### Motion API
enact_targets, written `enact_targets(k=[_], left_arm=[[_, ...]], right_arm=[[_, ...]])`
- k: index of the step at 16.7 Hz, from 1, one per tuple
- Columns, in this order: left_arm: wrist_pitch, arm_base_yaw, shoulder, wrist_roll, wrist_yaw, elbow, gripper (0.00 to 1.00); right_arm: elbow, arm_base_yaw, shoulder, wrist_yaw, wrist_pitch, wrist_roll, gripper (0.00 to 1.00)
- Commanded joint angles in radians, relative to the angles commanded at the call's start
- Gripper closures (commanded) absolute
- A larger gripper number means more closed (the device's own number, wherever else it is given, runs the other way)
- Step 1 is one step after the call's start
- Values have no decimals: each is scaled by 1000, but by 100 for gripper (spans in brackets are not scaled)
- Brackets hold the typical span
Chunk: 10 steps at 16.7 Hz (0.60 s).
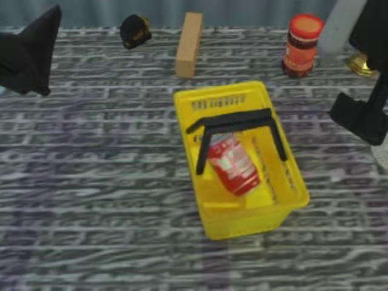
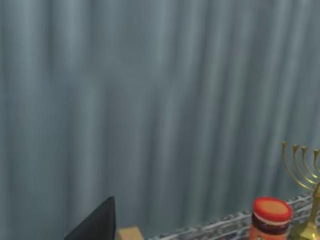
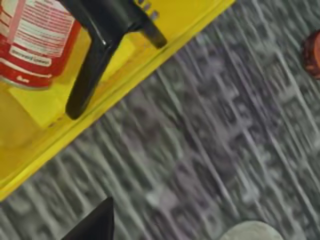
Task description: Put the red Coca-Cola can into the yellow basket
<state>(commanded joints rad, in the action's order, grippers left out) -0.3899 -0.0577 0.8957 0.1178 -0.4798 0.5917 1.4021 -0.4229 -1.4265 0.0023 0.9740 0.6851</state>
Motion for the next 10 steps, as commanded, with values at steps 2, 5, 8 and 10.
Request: enact_targets(k=[2,5,8,10], left_arm=[[105,24,-221,-11,118,-141,0],[231,50,-509,-42,266,-325,0],[322,66,-730,-79,382,-470,0],[361,73,-828,-100,437,-539,0]], right_arm=[[209,-58,-213,1,134,95,0],[479,-133,-483,2,308,217,0],[679,-192,-688,2,444,312,0],[769,-219,-782,2,509,357,0]])
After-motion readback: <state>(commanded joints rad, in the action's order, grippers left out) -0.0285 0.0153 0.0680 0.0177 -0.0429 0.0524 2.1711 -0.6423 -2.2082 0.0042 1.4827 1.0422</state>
